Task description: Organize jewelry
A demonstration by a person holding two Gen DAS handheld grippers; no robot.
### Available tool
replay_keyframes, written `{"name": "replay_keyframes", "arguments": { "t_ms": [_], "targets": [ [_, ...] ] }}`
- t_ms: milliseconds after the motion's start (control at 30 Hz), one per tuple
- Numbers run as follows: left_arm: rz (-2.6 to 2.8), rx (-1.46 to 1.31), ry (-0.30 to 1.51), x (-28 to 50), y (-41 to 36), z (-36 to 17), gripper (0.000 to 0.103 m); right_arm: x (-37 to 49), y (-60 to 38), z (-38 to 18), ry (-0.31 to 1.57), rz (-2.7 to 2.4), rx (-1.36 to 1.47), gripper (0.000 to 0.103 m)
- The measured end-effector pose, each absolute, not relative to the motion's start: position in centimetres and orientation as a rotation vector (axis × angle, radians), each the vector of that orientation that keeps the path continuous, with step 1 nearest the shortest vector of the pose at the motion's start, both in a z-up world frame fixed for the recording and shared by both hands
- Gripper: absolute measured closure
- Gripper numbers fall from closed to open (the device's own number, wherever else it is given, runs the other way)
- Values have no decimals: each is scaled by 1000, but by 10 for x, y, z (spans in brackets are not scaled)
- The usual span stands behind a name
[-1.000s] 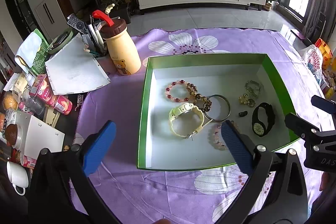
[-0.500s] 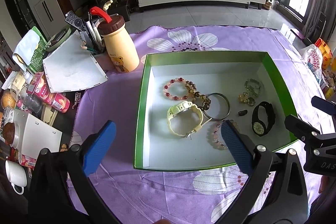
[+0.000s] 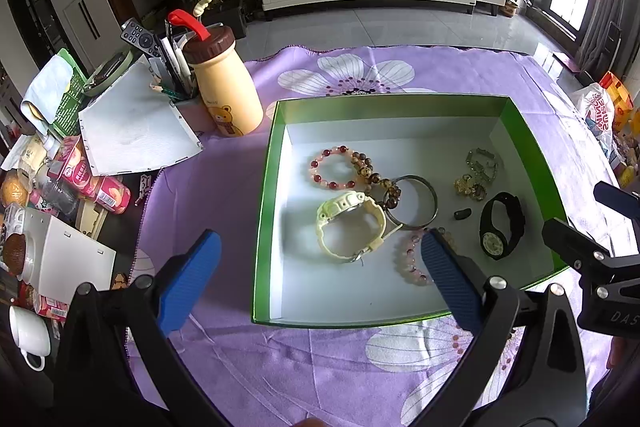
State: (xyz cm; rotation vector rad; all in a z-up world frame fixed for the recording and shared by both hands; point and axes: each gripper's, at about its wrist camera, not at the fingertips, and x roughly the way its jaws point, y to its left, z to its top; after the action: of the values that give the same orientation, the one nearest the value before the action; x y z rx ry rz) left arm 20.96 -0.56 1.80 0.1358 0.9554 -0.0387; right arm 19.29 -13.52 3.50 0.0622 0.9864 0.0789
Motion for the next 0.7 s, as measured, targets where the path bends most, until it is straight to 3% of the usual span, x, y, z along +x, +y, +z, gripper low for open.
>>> {"name": "replay_keyframes", "arguments": {
  "t_ms": [700],
  "targets": [
    [-40, 139, 964, 212, -6, 14, 2, 194, -134, 30, 995, 78, 57, 1]
  ]
}}
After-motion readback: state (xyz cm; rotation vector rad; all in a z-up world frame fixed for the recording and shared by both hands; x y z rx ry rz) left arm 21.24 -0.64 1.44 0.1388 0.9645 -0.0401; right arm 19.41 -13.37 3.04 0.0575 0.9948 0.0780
